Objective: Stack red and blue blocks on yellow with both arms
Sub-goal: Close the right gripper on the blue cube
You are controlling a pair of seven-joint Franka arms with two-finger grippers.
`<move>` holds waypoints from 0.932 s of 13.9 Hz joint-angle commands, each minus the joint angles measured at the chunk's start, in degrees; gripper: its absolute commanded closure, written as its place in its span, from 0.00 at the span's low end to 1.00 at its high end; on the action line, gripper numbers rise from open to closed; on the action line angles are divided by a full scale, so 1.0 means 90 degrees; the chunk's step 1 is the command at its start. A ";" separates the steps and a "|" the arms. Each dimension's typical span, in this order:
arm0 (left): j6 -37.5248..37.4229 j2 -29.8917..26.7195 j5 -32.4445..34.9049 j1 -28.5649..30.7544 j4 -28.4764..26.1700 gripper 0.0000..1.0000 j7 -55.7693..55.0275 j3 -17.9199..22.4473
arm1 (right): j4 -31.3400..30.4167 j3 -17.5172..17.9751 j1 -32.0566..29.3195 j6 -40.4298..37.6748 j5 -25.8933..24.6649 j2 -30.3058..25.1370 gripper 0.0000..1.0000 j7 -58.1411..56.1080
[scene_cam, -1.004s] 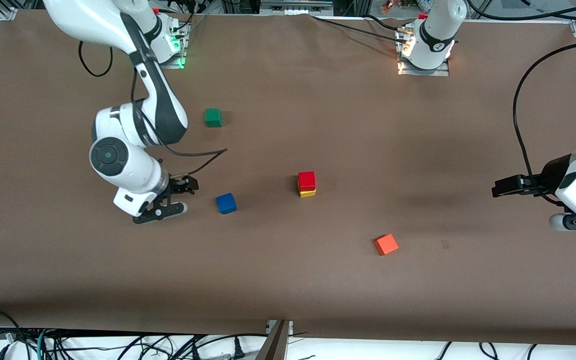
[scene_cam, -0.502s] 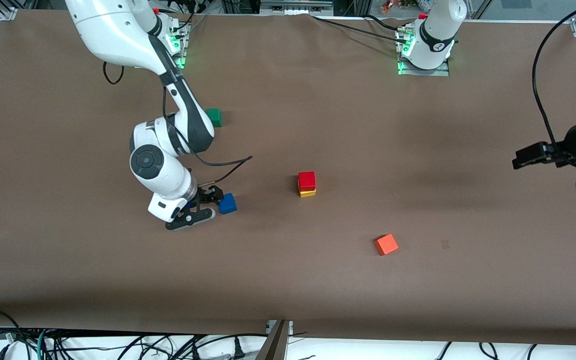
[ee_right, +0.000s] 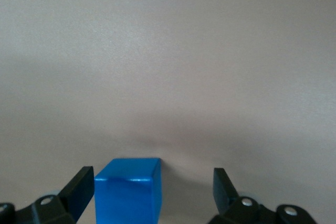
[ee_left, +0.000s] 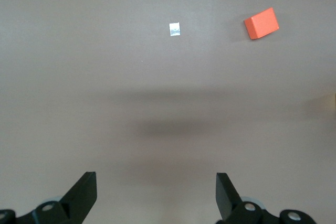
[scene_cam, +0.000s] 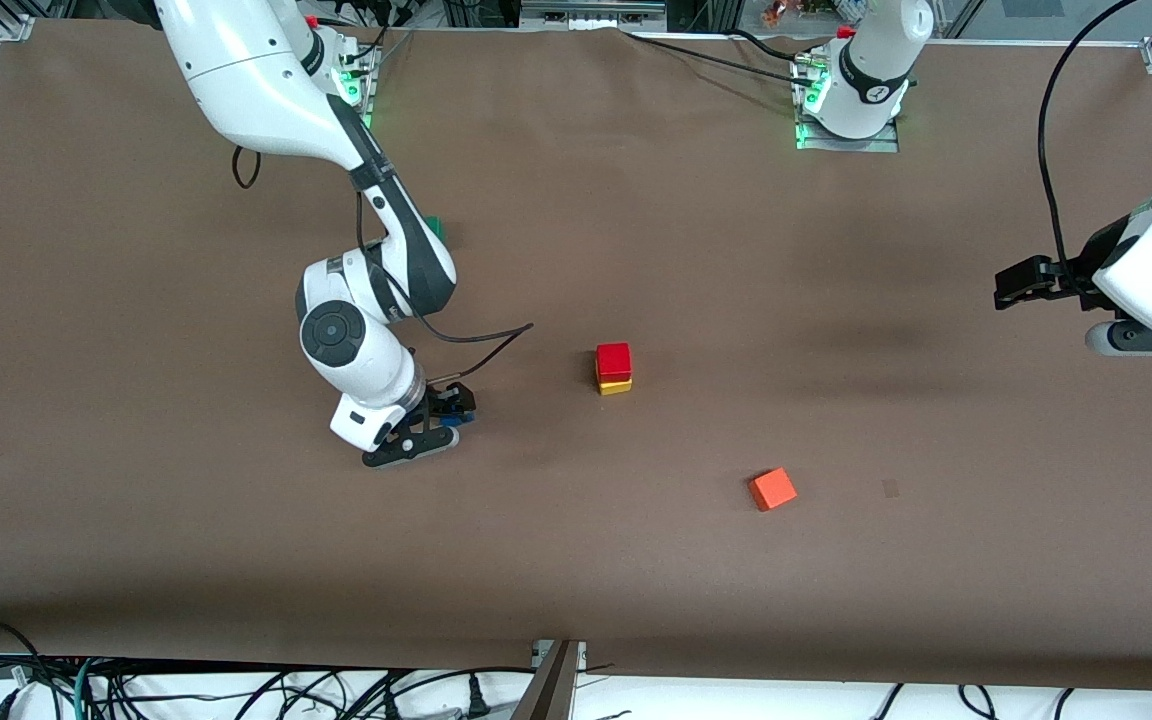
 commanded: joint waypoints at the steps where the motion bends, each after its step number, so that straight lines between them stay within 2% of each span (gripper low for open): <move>1: 0.0108 -0.0105 0.0068 0.0115 -0.0090 0.00 0.0133 -0.0108 | 0.0098 -0.0001 0.0081 0.0214 0.0086 0.0240 0.00 0.0255; 13: 0.0128 0.0130 0.0048 0.0067 0.0340 0.00 0.0094 -0.0108 | 0.0088 -0.0011 0.0013 -0.0038 0.0086 0.0172 0.01 0.0206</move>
